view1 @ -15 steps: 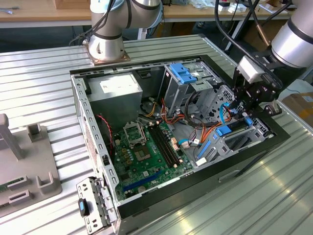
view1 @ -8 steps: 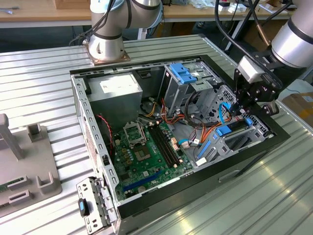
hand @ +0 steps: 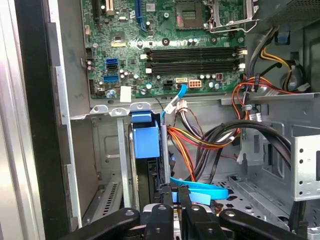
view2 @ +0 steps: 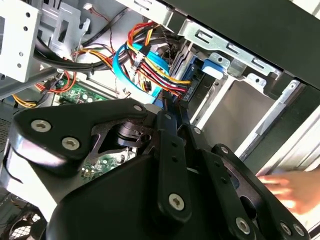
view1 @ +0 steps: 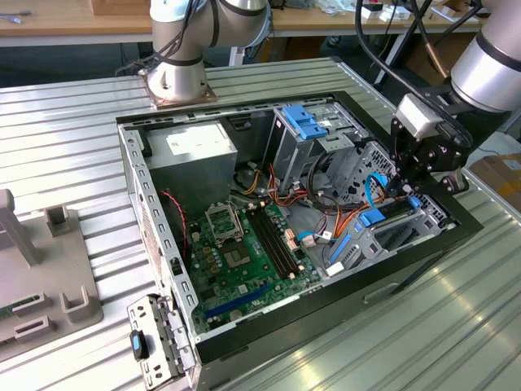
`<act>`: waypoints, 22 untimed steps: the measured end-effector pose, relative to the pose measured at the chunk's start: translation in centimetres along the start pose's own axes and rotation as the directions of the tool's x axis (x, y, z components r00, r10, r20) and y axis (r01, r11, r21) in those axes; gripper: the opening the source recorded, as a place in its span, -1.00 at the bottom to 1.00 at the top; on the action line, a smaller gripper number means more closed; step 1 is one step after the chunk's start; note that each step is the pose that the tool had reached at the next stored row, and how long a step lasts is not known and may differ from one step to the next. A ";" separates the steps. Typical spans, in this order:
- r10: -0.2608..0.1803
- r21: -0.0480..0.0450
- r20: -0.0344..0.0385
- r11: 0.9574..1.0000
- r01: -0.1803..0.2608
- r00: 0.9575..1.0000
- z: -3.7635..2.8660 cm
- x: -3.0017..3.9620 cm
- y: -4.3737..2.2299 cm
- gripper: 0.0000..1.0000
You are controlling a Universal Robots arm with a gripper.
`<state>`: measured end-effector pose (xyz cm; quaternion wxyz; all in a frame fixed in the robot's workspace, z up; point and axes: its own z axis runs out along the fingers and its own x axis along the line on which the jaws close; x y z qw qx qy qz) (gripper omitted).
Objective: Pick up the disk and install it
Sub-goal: 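Insert the second disk wire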
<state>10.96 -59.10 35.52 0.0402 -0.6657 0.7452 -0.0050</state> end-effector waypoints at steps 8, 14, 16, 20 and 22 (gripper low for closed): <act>0.000 -0.052 -0.025 0.999 -0.002 1.000 0.09 -0.06 -0.37 -0.67; -0.022 -0.073 -0.037 0.997 0.019 0.999 0.26 -0.10 -0.82 -0.67; -0.032 -0.076 -0.036 0.997 0.029 0.999 0.31 -0.14 -1.19 -0.67; -0.032 -0.076 -0.036 0.997 0.029 0.999 0.32 0.23 -1.23 -0.67; -0.032 -0.076 -0.036 0.997 0.029 0.999 0.33 0.45 -1.25 -0.67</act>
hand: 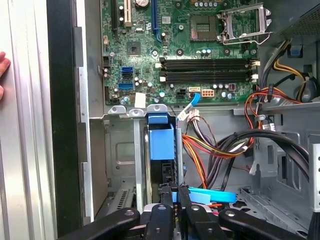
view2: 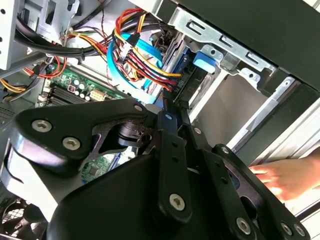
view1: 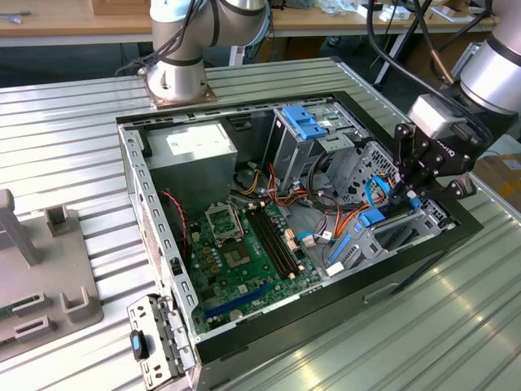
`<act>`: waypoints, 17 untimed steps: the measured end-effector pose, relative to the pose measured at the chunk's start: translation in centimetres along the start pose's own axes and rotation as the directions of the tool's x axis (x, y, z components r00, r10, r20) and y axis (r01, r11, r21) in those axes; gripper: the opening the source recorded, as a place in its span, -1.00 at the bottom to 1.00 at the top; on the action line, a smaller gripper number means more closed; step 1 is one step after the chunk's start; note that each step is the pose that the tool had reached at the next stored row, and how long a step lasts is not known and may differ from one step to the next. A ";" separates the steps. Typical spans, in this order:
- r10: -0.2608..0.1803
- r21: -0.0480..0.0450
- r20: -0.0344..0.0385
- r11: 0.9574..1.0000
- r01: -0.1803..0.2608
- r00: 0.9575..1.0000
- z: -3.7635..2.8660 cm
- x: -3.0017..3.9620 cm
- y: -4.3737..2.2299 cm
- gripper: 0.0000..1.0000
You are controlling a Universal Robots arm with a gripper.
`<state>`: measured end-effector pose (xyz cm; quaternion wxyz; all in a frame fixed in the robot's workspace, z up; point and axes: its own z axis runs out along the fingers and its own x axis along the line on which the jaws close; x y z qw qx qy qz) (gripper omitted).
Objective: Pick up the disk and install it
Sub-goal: 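Insert the second disk wire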
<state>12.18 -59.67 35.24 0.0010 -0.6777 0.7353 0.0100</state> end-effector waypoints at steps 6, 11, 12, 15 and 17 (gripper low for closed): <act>0.000 0.000 0.000 1.000 0.000 1.000 0.23 0.02 -0.01 -0.67; 0.000 0.000 0.000 1.000 0.000 1.000 0.43 0.06 -0.01 -0.67; 0.000 0.000 0.000 1.000 0.000 1.000 0.49 0.07 -0.01 -0.67; 0.000 0.000 0.000 1.000 0.000 1.000 0.60 0.08 -0.01 -0.67; 0.000 0.000 -0.001 1.000 0.000 1.000 0.85 0.08 -0.02 -0.67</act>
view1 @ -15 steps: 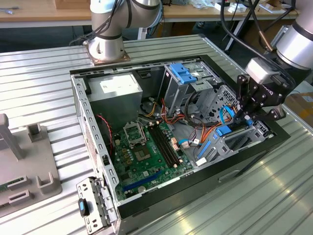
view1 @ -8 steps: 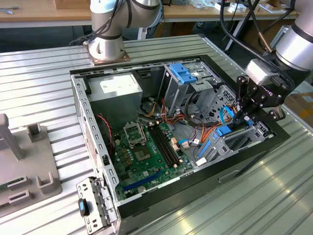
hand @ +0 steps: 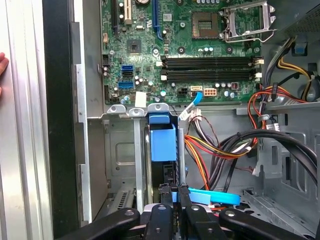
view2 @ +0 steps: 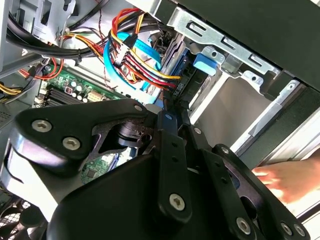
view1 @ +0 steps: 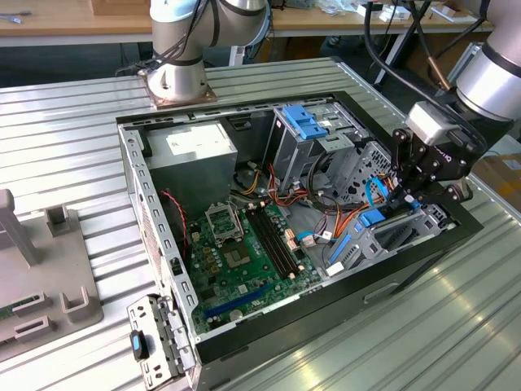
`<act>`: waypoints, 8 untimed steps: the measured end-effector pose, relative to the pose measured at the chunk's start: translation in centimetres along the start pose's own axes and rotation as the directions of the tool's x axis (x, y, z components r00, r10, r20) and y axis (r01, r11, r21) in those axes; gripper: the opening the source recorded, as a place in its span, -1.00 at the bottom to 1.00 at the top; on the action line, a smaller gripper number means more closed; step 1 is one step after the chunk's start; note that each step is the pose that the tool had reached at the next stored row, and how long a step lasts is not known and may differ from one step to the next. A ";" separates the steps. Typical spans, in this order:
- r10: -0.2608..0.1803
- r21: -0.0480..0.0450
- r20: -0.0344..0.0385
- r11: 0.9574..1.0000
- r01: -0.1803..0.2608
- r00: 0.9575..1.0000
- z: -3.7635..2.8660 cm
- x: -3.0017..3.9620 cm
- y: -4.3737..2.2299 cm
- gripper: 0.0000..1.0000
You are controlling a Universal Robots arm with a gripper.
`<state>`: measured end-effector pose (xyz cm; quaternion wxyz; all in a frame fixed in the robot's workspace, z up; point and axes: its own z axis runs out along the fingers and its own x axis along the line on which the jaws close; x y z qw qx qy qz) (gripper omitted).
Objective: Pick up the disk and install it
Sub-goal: 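Insert the second disk wire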
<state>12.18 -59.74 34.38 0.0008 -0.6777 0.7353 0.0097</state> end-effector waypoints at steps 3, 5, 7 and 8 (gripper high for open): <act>0.000 0.000 0.000 1.000 0.000 1.000 0.05 0.00 0.00 -0.67; 0.000 0.000 0.001 1.000 0.000 1.000 0.17 0.04 0.00 -0.67; 0.000 0.000 0.001 1.000 0.000 1.000 0.33 0.08 -0.01 -0.67; 0.000 0.000 0.001 1.000 0.000 1.000 0.38 0.09 -0.01 -0.67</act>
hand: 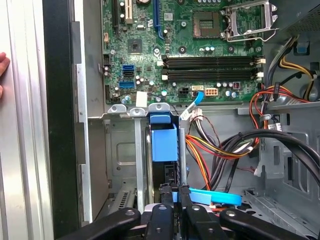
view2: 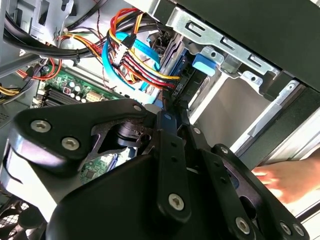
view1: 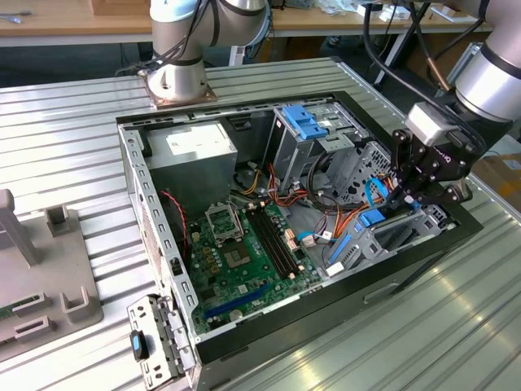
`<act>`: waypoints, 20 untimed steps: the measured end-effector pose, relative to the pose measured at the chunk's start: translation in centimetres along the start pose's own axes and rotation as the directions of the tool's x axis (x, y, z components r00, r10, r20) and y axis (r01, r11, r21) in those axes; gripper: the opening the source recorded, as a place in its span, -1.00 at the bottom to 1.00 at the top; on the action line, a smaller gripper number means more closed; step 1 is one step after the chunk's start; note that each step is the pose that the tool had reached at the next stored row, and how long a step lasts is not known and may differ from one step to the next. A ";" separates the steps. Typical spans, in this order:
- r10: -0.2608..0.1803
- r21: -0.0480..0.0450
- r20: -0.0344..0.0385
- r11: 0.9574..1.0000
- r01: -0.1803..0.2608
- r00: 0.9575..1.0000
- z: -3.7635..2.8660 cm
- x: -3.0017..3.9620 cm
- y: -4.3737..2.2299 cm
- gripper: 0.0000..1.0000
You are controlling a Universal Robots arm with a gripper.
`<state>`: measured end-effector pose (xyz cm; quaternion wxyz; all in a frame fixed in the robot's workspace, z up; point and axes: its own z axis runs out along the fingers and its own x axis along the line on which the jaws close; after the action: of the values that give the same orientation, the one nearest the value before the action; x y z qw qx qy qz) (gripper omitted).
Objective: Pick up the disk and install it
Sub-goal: 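Insert the second disk wire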
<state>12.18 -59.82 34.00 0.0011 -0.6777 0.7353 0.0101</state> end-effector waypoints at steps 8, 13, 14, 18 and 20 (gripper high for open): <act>0.000 0.000 0.000 1.000 0.000 1.000 0.05 0.00 0.00 -0.67; 0.000 0.000 0.001 1.000 0.000 1.000 0.08 0.00 -0.01 -0.67; 0.000 0.000 0.001 1.000 0.000 1.000 0.09 0.00 0.00 -0.65; 0.000 0.000 0.000 1.000 0.000 1.000 0.06 0.00 0.00 -0.40; 0.000 0.000 0.000 1.000 0.000 1.000 0.06 0.00 0.00 -0.40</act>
<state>12.18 -59.82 33.94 0.0011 -0.6777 0.7353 0.0101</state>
